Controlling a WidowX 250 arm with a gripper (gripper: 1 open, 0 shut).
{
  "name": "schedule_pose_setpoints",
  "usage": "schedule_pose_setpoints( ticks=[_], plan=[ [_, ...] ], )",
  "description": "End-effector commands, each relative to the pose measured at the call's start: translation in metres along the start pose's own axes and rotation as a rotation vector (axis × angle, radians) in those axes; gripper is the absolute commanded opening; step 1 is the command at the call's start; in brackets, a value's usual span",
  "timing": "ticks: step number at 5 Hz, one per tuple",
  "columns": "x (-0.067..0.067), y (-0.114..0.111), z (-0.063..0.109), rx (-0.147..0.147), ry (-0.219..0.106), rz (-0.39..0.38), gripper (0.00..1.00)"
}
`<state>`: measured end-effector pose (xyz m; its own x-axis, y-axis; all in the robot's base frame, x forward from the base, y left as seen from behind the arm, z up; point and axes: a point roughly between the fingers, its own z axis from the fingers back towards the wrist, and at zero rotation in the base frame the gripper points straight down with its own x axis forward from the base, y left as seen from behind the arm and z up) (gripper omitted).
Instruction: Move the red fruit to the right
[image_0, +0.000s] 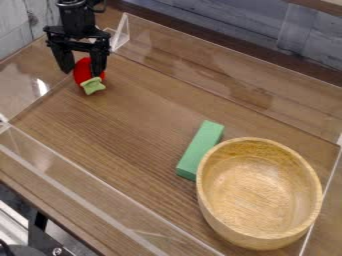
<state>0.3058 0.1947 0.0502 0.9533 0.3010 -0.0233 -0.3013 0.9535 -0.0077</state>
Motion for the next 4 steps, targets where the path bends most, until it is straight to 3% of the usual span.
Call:
schedule_pose_setpoints(
  ticks=[1, 4],
  plan=[
    [0.0138, 0.0034, 0.0163, 0.024, -0.061, 0.0, 1.0],
    [0.0213, 0.0109, 0.0083, 0.027, -0.054, 0.025, 1.0]
  ],
)
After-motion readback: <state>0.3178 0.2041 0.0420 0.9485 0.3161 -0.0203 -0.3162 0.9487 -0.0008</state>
